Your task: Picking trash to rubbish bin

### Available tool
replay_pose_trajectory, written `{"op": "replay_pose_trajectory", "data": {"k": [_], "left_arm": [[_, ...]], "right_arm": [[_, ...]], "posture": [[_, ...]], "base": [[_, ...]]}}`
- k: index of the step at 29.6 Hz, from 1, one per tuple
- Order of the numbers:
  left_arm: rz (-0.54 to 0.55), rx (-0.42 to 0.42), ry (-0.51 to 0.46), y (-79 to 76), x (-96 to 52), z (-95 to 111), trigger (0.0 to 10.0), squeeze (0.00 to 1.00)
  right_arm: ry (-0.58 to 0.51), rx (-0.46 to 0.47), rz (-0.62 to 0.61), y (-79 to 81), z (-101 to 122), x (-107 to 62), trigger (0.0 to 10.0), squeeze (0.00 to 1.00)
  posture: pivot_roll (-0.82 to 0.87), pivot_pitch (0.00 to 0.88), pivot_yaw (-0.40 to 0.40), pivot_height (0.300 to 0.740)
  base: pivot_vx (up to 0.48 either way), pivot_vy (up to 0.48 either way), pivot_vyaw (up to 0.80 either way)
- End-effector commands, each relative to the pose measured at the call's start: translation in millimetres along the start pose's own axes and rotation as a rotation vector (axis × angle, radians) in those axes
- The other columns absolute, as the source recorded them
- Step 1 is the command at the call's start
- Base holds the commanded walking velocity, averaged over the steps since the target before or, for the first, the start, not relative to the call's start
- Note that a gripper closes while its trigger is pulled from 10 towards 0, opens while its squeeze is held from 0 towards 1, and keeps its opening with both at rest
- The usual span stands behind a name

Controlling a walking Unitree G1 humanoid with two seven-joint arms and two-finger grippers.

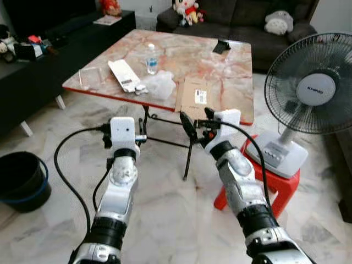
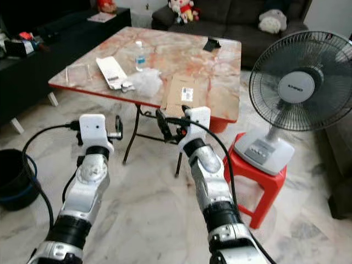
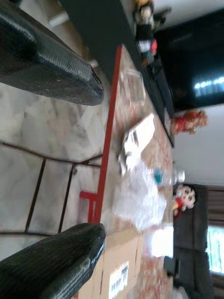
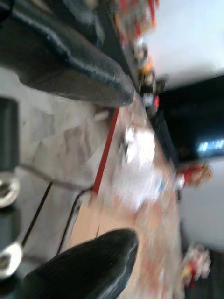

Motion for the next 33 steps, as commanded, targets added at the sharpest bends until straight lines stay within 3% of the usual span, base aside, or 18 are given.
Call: {"op": "replay_pose_trajectory", "data": {"k": [1, 12, 19, 33], "left_arm": [[0.000, 0.014, -0.017, 1.9, 3.2, 4.7, 10.0, 0.00], [0.007, 0.019, -0.030, 3.1, 7.7, 9.4, 10.0, 0.00], [0.002, 0.025, -0.031, 3.3, 8.3, 9.8, 10.0, 0.00], [-0.036, 0.046, -0.050, -2.0, 6.0, 14.9, 10.0, 0.00]], "right_arm": [[-0.028, 0.008, -0.001, -0.1, 7.9, 4.1, 10.0, 0.00], [-0.039, 0.026, -0.005, -1.5, 10.7, 5.3, 10.0, 0.00], [-0.043, 0.031, -0.006, -1.0, 11.3, 5.7, 10.0, 0.00], [-0.053, 0.037, -0.023, -1.4, 8.9, 2.2, 10.0, 0.00]], "posture": [[-0.08, 0.017, -0.056, 0.740], [-0.07, 0.025, -0.057, 0.740], [-0.08, 0.030, -0.052, 0.740], [-0.08, 0.023, -0.032, 0.740]], "base": [[0.472, 0.000, 0.00], [0.472, 0.000, 0.00], [0.472, 0.000, -0.76], [0.472, 0.000, 0.00]]}}
Point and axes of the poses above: a point about 5 cm out from each wrist's last joint towards the gripper, its own x axis pointing out of the wrist towards the gripper, its own z axis along the axis of the wrist's last joint, y = z × x, the point moved 1 cm from there along x, pointing out of the wrist towards the gripper, and after that the axes turned 8 degrees about -x, right-handed, at the moved point
